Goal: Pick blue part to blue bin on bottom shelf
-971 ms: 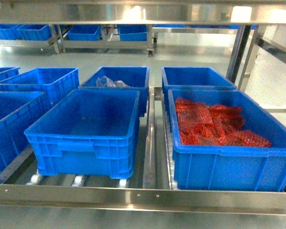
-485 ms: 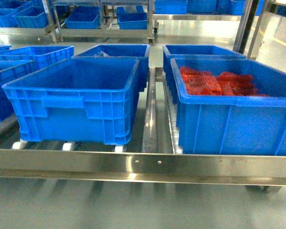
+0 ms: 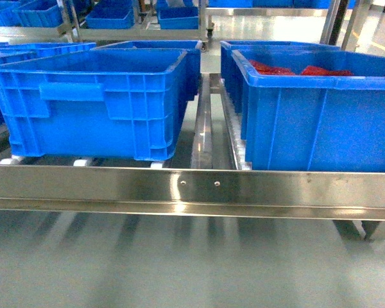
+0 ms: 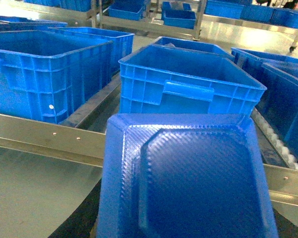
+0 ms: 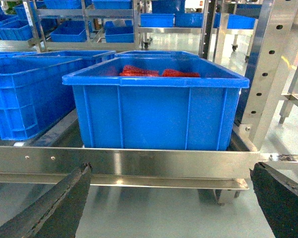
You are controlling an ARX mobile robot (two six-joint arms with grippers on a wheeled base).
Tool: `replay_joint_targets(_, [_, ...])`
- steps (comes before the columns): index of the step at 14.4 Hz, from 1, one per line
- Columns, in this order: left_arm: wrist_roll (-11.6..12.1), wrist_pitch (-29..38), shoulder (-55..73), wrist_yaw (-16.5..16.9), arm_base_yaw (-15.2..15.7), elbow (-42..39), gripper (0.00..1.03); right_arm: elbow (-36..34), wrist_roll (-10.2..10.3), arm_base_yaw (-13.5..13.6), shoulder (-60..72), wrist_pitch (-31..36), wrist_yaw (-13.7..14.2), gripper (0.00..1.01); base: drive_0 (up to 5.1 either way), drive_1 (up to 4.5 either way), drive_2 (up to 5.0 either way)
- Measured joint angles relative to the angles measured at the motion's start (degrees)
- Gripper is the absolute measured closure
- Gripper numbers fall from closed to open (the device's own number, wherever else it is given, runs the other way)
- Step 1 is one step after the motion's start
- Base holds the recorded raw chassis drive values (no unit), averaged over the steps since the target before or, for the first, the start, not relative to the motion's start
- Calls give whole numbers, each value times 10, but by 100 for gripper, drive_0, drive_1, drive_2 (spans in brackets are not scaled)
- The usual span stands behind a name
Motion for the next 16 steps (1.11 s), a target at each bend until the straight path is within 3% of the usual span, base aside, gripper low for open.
replay_joint_targets(7, [0, 0, 0, 0, 0, 0, 60, 0, 0, 0, 0, 0, 0, 3, 0, 0, 0])
replay_joint_targets(16, [0, 0, -1, -2, 0, 0, 60, 0, 0, 0, 0, 2, 0, 3, -5, 404, -413])
